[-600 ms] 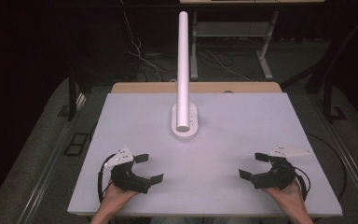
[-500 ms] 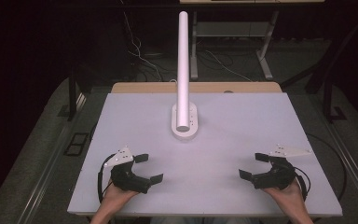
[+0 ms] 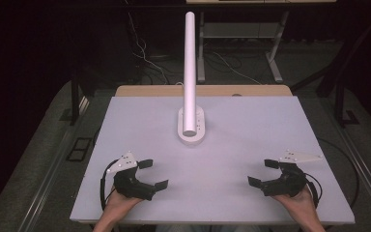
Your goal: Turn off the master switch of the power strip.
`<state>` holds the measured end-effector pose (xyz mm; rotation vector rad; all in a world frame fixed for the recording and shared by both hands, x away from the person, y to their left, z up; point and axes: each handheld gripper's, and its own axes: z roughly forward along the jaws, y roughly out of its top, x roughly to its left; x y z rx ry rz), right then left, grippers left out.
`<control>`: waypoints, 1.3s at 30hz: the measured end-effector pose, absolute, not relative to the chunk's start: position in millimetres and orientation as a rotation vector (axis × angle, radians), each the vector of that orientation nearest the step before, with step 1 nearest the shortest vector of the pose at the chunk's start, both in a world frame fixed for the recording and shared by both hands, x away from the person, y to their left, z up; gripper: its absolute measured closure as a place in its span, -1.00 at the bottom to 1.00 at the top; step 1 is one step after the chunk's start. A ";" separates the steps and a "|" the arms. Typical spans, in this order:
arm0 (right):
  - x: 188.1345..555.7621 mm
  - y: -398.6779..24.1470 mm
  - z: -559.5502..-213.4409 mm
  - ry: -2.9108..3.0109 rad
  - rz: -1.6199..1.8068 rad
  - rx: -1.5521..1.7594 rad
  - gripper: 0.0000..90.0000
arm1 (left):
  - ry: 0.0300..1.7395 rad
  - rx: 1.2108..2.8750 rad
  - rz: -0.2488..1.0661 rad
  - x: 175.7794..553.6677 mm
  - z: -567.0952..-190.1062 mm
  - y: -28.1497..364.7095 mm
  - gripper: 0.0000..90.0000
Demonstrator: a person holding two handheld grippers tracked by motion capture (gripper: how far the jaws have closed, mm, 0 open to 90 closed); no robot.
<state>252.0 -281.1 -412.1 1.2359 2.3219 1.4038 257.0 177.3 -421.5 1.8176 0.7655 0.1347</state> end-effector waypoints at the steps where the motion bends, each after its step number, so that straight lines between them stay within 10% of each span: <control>1: 251.6 -280.7 -412.1 2.328 1.402 1.235 -0.99 | 0.767 1.821 0.136 257.2 -421.4 177.5 -1.00; 39: 248.9 -286.1 -412.7 2.313 1.410 1.247 -0.99 | 0.786 1.894 0.106 287.2 -394.6 168.4 -0.99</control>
